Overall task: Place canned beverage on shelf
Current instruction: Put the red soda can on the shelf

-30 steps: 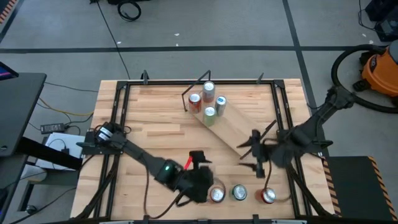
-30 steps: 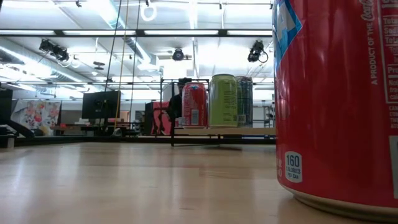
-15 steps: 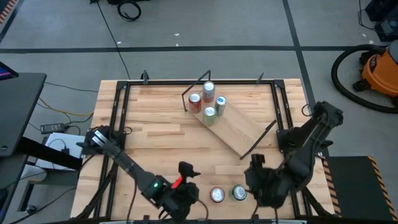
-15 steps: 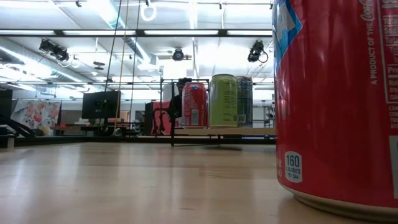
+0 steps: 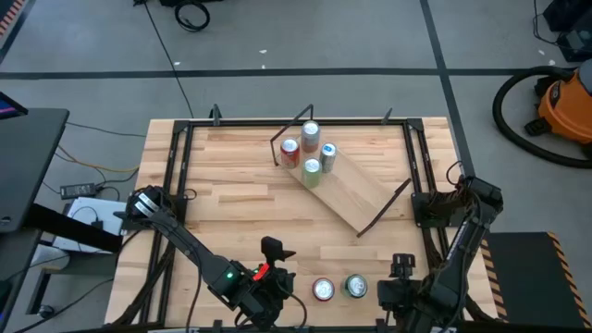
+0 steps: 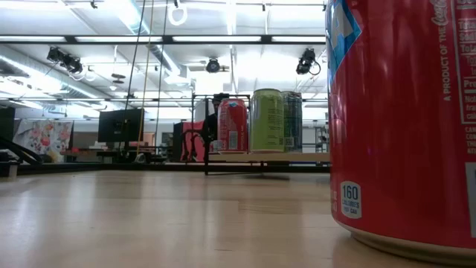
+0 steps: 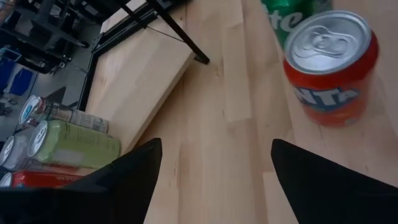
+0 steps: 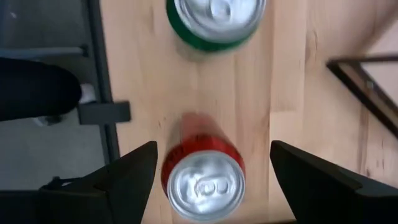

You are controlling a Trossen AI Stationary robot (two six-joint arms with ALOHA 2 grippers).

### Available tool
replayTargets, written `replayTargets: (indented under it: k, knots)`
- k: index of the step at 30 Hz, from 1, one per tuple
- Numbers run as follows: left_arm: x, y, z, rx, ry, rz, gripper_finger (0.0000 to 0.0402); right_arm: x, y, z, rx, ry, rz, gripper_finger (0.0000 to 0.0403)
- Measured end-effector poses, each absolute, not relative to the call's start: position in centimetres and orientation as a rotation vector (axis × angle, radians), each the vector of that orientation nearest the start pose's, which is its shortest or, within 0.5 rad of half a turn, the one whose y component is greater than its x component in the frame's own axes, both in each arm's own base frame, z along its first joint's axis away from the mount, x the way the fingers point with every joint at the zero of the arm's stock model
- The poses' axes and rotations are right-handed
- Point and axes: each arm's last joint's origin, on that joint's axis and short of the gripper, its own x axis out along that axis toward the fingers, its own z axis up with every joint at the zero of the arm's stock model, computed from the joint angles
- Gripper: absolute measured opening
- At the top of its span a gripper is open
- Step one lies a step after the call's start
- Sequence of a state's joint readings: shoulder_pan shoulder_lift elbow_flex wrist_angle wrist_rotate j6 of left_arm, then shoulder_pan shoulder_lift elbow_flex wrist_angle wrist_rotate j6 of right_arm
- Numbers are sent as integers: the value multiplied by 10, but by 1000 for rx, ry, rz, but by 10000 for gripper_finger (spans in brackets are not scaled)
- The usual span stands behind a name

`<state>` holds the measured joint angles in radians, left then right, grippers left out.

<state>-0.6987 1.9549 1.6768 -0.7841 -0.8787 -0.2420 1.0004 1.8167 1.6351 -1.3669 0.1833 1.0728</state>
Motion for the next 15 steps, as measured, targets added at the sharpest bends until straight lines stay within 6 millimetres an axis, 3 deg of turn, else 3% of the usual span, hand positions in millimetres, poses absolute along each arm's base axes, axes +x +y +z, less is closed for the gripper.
replayTargets:
  k: [10,15]
  knots:
    - [333,-248,273,486,691,242,302,177,285,274,85,1436,-234,346]
    - [331,-250,273,472,688,241,302,176,284,260,124,1467,-284,368]
